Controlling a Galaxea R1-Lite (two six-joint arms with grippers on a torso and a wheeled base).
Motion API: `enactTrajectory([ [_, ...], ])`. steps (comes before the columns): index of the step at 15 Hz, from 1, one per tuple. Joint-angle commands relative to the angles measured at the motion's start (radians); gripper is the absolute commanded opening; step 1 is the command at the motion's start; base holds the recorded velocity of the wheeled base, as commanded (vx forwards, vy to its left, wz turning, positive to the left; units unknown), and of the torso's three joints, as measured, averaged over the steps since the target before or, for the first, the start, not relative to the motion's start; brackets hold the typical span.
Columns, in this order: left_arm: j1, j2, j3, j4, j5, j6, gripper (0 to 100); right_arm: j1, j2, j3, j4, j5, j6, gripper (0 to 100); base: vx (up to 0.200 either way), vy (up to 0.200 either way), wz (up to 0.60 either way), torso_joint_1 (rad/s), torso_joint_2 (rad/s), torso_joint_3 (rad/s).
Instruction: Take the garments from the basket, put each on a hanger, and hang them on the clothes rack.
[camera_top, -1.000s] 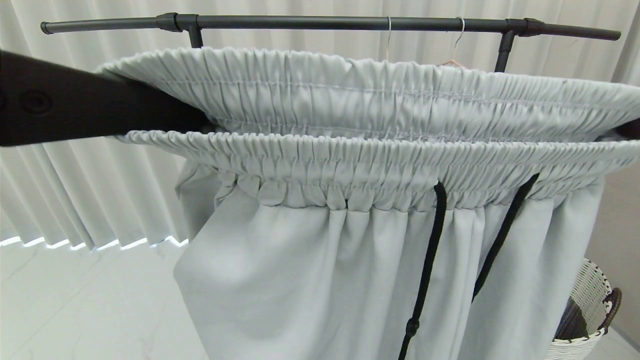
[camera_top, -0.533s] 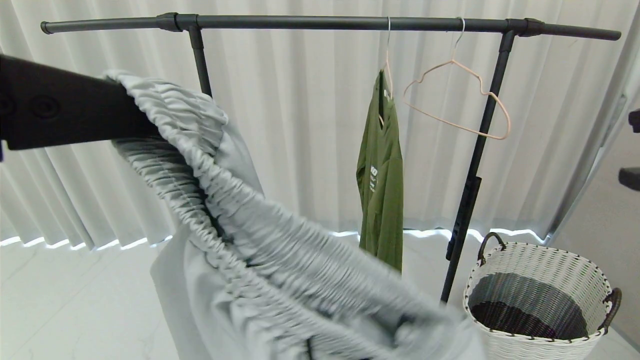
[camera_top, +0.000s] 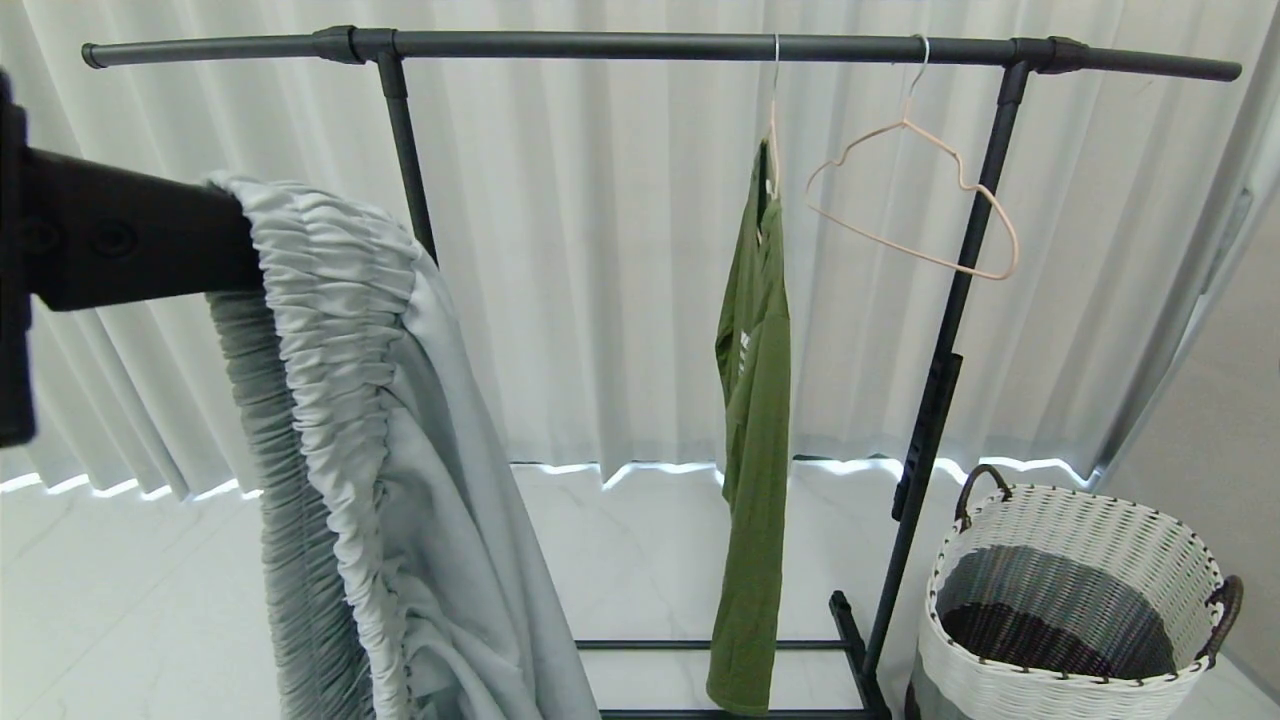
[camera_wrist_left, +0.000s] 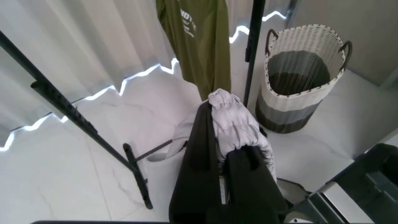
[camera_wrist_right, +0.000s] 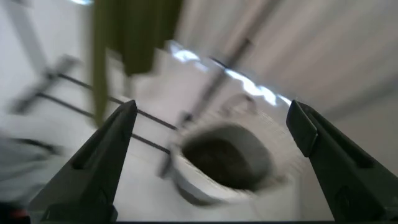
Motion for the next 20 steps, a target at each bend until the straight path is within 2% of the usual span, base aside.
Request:
enactTrajectory([
  [1, 0.000, -0.008, 0.005, 0.000, 0.001, -0.001, 0, -0.191, 0.032, 0.122, -0.052, -0.075, -0.073, 100, 0.000, 0.000, 0.00, 0.000, 0.00, 0.000],
  [4, 0.000, -0.017, 0.005, 0.000, 0.001, -0.001, 0, -0.309, 0.009, 0.286, -0.240, -0.098, -0.227, 100, 0.000, 0.000, 0.00, 0.000, 0.00, 0.000],
  [5, 0.000, -0.017, 0.005, 0.000, 0.001, -0.001, 0, -0.318, 0.005, 0.304, -0.265, -0.098, -0.239, 100, 0.000, 0.000, 0.00, 0.000, 0.00, 0.000],
  [6, 0.000, -0.017, 0.005, 0.000, 0.001, -0.001, 0, -0.348, -0.004, 0.379, -0.358, -0.098, -0.286, 100, 0.000, 0.000, 0.00, 0.000, 0.00, 0.000],
  [10, 0.000, -0.017, 0.007, 0.000, 0.001, -0.001, 0, -0.363, -0.031, 0.507, -0.503, -0.098, -0.349, 100, 0.000, 0.000, 0.00, 0.000, 0.00, 0.000],
  [14, 0.000, -0.017, 0.011, 0.000, 0.001, -0.001, 0, -0.389, -0.068, 0.597, -0.592, -0.102, -0.417, 100, 0.000, 0.000, 0.00, 0.000, 0.00, 0.000],
  [18, 0.000, -0.026, 0.031, 0.000, 0.002, 0.016, 0, -0.414, -0.074, 0.632, -0.662, -0.092, -0.411, 100, 0.000, 0.000, 0.00, 0.003, -0.01, -0.014],
  [20, 0.000, -0.046, 0.059, 0.000, 0.004, 0.090, 0, -0.414, -0.073, 0.643, -0.658, -0.091, -0.317, 100, 0.000, 0.000, 0.00, 0.063, -0.26, -0.215],
])
